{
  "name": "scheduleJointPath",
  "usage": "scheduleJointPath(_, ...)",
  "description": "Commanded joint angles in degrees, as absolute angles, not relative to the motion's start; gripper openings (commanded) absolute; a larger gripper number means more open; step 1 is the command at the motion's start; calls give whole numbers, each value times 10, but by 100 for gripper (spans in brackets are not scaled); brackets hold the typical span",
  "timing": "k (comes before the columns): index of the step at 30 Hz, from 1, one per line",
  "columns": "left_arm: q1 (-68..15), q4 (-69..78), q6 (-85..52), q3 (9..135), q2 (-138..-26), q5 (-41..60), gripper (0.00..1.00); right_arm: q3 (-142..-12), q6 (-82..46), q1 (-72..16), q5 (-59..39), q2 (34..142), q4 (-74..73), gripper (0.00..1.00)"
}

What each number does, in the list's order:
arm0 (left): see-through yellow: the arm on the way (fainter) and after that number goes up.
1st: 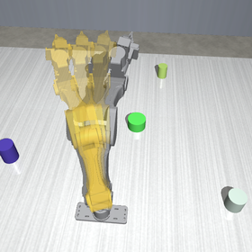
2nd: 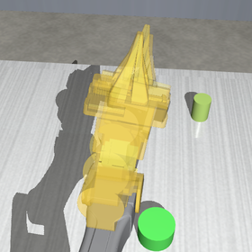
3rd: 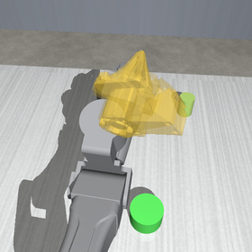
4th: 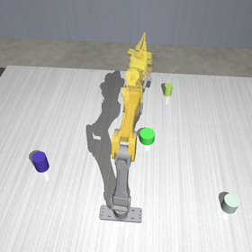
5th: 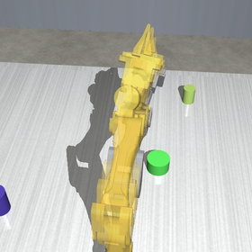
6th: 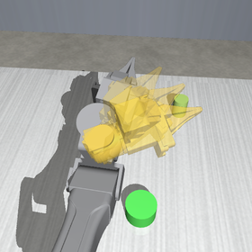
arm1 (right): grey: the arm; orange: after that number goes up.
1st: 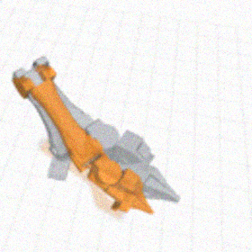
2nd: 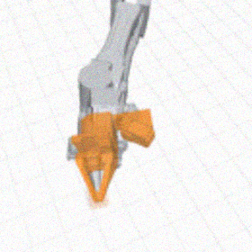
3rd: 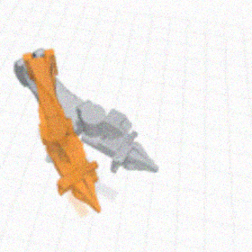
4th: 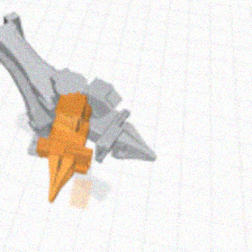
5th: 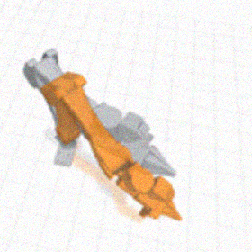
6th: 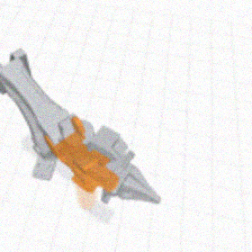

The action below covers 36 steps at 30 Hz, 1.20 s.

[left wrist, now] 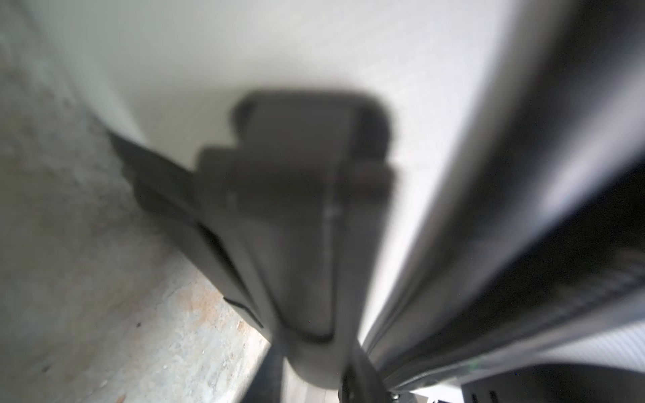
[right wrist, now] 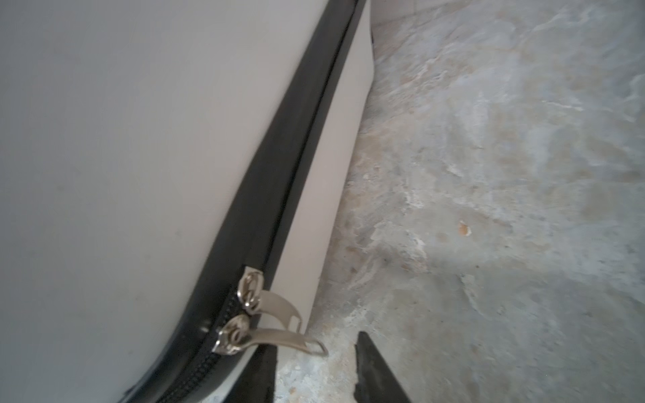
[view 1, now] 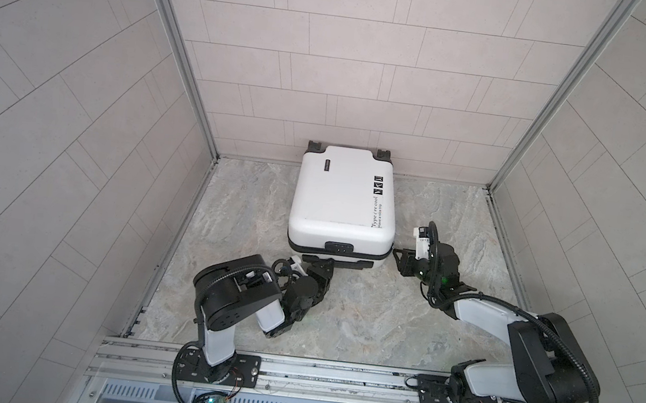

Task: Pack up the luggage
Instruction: 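Release the suitcase and lift both grippers away from it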

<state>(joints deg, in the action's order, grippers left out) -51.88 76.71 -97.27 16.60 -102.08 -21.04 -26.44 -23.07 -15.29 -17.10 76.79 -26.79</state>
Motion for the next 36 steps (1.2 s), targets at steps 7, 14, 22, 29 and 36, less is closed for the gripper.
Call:
scheduleJointPath(7,-586,637,-956,161,-934,-260,75,-251,-208,-152,-109,651,-178,57)
scheduleJointPath(14,-660,447,-888,186,-791,-315,90,-258,-196,-151,-79,576,-111,59)
scheduleJointPath(22,-668,142,-604,328,-615,-347,93,-279,-191,-151,-63,505,-66,67)
scheduleJointPath(29,-620,86,-341,404,-565,-375,97,-341,-244,-151,69,486,-3,85)
scheduleJointPath(36,-435,22,-234,466,-536,-321,98,-349,-324,-151,150,492,-66,94)
